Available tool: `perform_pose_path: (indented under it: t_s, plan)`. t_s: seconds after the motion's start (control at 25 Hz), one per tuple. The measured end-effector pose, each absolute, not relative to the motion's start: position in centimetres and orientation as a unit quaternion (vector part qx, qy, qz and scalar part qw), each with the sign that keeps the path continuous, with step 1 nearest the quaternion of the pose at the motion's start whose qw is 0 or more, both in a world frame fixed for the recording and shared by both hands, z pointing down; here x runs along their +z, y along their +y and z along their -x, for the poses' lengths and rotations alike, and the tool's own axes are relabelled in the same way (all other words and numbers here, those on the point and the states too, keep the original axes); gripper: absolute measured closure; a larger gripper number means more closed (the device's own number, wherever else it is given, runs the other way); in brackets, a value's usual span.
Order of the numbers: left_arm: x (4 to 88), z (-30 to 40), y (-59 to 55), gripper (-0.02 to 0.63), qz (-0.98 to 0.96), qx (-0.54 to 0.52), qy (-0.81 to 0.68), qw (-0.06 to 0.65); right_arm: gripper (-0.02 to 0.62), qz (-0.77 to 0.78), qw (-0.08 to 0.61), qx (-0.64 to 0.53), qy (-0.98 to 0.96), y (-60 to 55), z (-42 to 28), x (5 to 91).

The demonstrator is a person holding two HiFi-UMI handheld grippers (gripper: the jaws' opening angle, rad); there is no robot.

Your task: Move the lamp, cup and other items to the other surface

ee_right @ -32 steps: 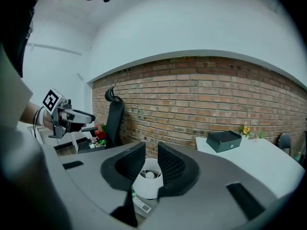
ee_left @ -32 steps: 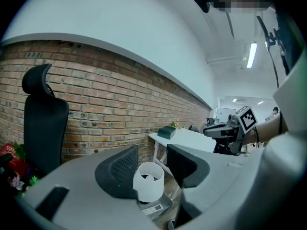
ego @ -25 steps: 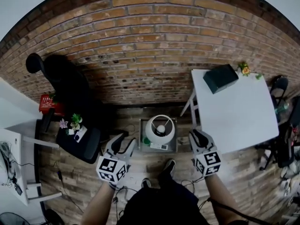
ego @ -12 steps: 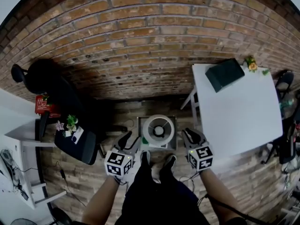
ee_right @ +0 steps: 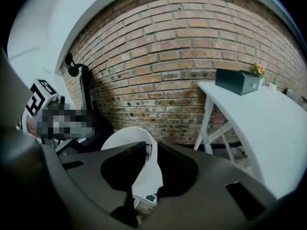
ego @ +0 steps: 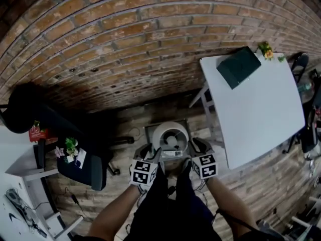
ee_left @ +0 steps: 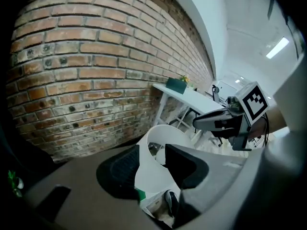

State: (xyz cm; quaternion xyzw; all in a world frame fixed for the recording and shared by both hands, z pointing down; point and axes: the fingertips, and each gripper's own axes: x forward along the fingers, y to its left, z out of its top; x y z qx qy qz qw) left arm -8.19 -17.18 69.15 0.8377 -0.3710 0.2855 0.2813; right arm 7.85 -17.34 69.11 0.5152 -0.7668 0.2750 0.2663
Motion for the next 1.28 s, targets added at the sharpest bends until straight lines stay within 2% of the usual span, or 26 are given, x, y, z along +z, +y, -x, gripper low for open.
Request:
perform_pose_path:
  t_s: [0.4, 0.84, 1.28]
  plan:
    - [70.4, 9.1, -17.7, 0.44, -0.843, 0.27, -0.341, 0.316, 0.474, -0.558, 0.311, 0.283, -0.715, -19.4, -6.6, 74.8]
    - [70.7, 11.6, -17.2, 0.44, -0.846, 0.272, -0.327, 0.321, 0.529, -0.567, 0.343, 0.279, -0.695, -20.1, -6.6, 77.0]
    - [72.5, 7.8, -18.7, 0.44, -0.848, 0.253, -0.318, 0.339, 0.577, -0.578, 0.342, 0.262, -0.693, -20.0, -6.5, 76.9]
